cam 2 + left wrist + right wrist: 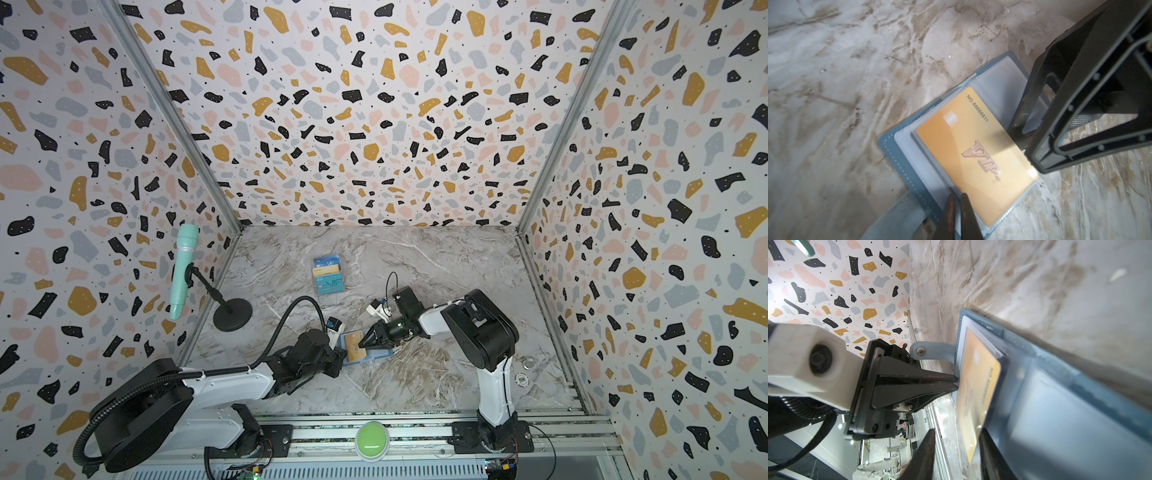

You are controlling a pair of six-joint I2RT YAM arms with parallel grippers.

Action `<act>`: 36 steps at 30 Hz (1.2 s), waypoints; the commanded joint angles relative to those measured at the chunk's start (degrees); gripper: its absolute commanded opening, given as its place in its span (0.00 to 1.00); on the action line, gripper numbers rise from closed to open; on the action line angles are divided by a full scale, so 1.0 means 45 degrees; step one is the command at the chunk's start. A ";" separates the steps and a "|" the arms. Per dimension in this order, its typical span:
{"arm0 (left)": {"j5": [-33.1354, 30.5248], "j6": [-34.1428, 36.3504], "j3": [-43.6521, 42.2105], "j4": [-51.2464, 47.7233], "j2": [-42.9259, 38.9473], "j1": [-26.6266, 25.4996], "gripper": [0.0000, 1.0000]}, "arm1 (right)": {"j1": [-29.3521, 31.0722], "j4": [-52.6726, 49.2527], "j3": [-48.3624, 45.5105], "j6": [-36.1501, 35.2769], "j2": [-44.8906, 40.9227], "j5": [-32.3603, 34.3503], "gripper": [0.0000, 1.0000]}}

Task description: Take the credit cards out of the card holder

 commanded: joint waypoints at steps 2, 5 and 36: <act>-0.0233 -0.0064 -0.0006 -0.0721 0.0343 0.0077 0.11 | -0.0144 0.0410 -0.0199 0.0108 -0.0662 -0.0324 0.34; -0.0233 -0.0070 -0.0010 -0.0731 0.0344 0.0082 0.11 | -0.0273 0.1235 -0.0503 0.0641 -0.0741 -0.0558 0.33; -0.0194 -0.0020 0.0054 -0.0770 0.0499 0.0102 0.11 | -0.0487 -0.1827 0.0006 -0.1233 -0.1340 0.1680 0.38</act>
